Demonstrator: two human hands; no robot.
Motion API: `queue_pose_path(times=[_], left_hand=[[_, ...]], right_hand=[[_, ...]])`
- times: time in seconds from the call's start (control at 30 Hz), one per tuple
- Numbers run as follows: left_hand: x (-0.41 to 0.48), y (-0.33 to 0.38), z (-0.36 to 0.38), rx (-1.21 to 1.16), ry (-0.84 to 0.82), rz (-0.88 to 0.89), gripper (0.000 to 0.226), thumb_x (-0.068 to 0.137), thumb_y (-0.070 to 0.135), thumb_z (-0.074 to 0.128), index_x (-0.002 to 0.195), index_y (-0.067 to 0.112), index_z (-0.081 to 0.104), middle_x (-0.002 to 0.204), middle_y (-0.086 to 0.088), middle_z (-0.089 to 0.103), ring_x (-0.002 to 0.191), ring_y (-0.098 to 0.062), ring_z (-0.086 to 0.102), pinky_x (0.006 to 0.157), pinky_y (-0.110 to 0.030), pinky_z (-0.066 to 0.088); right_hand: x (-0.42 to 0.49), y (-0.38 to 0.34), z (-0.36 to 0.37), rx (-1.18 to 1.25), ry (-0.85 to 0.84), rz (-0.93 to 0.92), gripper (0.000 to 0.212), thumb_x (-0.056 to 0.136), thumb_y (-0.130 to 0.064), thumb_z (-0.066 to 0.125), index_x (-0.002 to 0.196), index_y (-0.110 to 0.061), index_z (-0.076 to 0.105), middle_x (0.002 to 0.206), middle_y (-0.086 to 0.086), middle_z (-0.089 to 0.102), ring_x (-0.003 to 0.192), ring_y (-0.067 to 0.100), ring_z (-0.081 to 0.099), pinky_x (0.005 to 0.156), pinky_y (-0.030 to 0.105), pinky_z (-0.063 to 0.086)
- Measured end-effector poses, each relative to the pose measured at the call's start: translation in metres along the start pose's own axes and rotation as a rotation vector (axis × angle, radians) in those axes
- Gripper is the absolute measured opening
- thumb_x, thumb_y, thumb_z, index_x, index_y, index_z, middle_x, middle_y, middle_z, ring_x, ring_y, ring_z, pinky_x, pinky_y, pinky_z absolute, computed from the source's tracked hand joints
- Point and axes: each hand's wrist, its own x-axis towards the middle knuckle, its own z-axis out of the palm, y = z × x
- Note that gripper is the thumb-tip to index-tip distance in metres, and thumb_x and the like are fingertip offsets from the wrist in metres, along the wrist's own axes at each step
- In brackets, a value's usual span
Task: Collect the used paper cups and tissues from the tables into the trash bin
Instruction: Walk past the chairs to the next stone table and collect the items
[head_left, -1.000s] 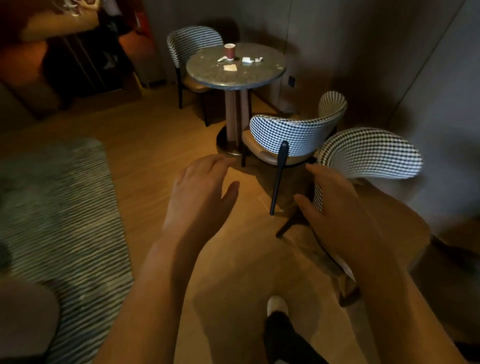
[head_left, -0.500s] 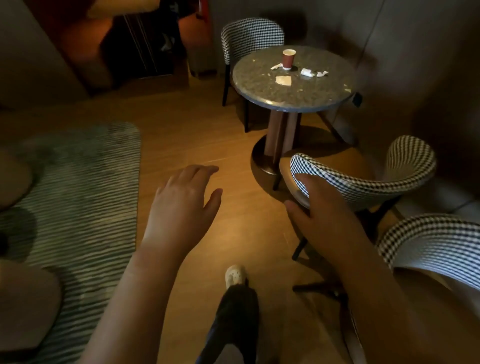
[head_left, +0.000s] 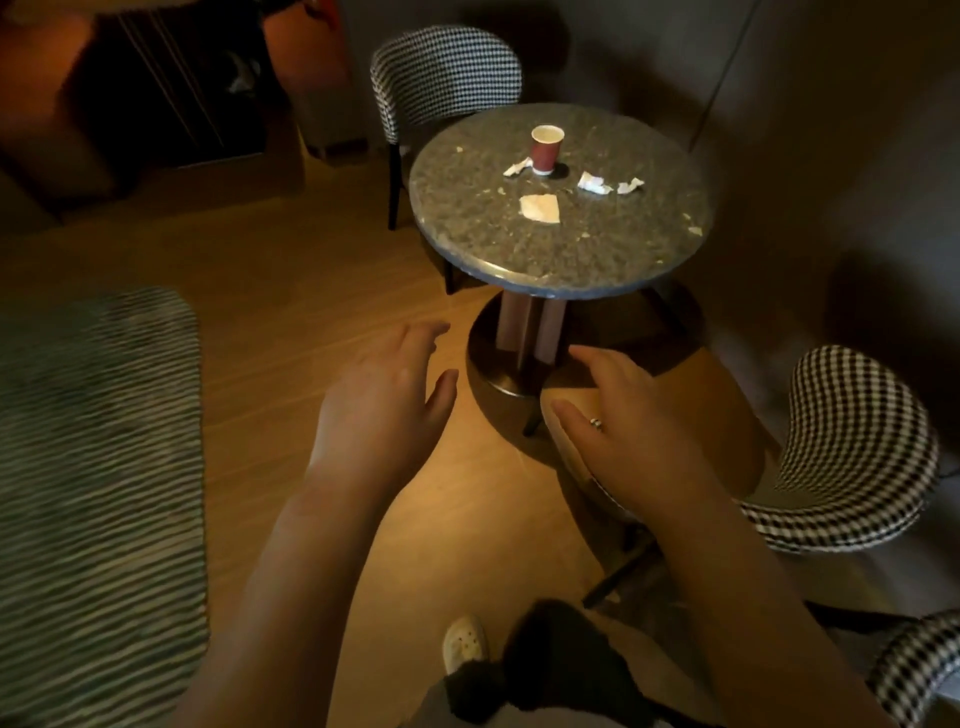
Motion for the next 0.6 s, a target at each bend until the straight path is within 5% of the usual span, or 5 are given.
queue_pose_path(times=[0.6], left_hand=[[0.367,0.006,0.155,-0.144,-0.112,0.136,0.039,0.090,0.023,0.058,0.128,0.021,0.049,0.113,-0.001,0.054,0.099,-0.017,0.056,0.072,-0.034,0.052]], right_hand=[[0.365,0.173,-0.015,0.047,0.045,0.236,0.049,0.092,-0.030,0.056,0.138,-0.020,0.040,0.136,0.002,0.045,0.122,0.021,0.045,0.093,0.035,0.042]])
